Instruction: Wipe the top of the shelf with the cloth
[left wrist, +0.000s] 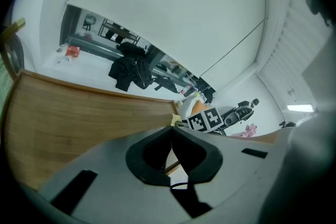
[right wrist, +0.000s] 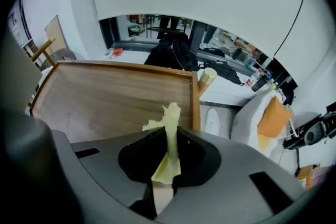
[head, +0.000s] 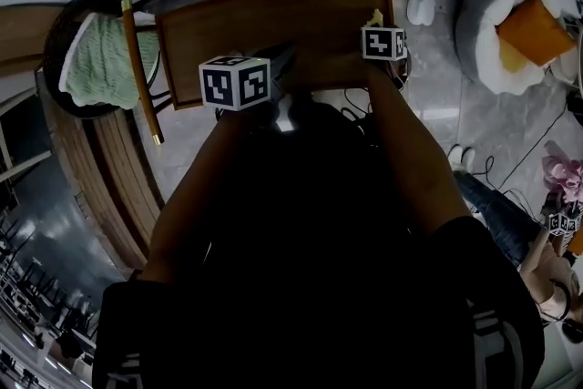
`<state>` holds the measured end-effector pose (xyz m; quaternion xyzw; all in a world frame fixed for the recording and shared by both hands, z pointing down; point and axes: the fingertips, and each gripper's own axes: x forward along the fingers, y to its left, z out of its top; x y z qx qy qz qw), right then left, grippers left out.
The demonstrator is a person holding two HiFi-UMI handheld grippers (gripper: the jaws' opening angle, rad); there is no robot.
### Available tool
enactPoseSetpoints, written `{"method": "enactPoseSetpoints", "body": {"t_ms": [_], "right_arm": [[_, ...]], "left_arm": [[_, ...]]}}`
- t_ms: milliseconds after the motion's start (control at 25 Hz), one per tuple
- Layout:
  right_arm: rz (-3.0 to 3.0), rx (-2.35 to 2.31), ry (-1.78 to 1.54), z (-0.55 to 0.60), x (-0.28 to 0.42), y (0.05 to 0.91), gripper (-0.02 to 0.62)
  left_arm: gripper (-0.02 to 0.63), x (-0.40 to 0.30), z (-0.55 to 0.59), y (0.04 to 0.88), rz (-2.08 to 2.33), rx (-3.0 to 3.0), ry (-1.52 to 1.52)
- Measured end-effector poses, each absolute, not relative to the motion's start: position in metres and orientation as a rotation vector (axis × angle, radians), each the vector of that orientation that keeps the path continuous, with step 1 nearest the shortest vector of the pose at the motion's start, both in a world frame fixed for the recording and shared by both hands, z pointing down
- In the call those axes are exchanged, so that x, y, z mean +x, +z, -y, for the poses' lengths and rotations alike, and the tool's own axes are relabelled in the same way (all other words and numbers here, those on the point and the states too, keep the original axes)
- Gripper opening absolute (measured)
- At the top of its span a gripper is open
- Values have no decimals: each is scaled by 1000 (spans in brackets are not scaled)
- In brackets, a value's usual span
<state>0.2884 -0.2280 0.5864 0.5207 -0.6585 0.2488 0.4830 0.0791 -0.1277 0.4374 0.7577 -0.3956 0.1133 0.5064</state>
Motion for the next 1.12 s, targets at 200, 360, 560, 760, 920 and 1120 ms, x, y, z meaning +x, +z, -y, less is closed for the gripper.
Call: {"method": "enactPoseSetpoints", "body": {"t_ms": [200, 360, 560, 760, 920, 1120], "right_arm": [[1536, 1337, 659, 225, 303, 588, 48], [1553, 1377, 701, 227, 299, 582, 48], [1873, 1282, 675, 225, 199, 543, 48], [2148, 991, 820, 177, 44, 536, 48], [2221, 762, 895, 131, -71, 547, 48], [2262, 572, 893, 93, -176, 565, 48]], "left_arm": [[12, 64, 118, 441, 970, 1810, 277], [12, 45, 114, 438, 986, 1815, 268], [12, -4, 104, 435, 1032, 1801, 241], [12, -65, 83, 433, 1078, 1770, 265], [12, -117, 62, 432, 1099, 1757, 290], [12, -173, 41, 436, 1110, 1742, 315]]}}
